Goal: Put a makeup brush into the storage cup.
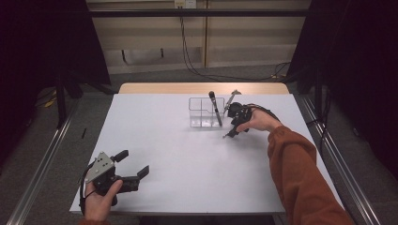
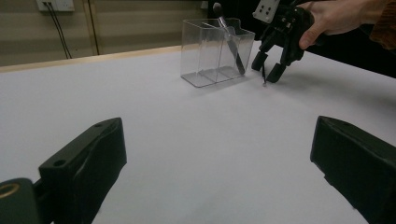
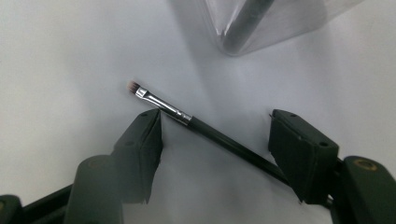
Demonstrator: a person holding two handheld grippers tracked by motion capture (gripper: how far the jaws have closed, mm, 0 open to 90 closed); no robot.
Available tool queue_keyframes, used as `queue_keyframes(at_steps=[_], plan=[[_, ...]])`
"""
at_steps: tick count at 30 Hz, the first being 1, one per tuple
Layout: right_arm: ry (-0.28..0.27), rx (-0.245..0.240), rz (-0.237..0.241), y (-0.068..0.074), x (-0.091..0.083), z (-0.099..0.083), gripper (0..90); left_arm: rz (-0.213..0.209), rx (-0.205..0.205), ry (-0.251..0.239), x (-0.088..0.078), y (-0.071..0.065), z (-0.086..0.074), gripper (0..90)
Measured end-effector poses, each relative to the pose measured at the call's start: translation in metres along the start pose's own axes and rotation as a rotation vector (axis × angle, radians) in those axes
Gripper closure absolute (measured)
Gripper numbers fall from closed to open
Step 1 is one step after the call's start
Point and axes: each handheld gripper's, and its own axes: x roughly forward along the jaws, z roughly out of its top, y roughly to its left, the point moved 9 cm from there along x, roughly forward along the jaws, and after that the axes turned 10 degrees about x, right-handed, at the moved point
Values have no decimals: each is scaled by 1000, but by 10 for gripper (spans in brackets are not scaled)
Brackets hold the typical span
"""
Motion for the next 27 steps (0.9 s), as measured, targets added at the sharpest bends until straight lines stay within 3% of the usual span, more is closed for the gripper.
queue_keyframes(at_steps=[4,7,15,27], plan=[[12,-3,5,0,0,1,402,0,-1,0,-1,0,0,35],[50,-21,10,2,-2,0,501,-1,1,0,-1,0,0,35],[81,-44,24,7,-5,-2,705,0,2,1,-1,0,0,35],[93,-66,52,13,-5,-4,869,-1,7,3,-1,0,0,35]])
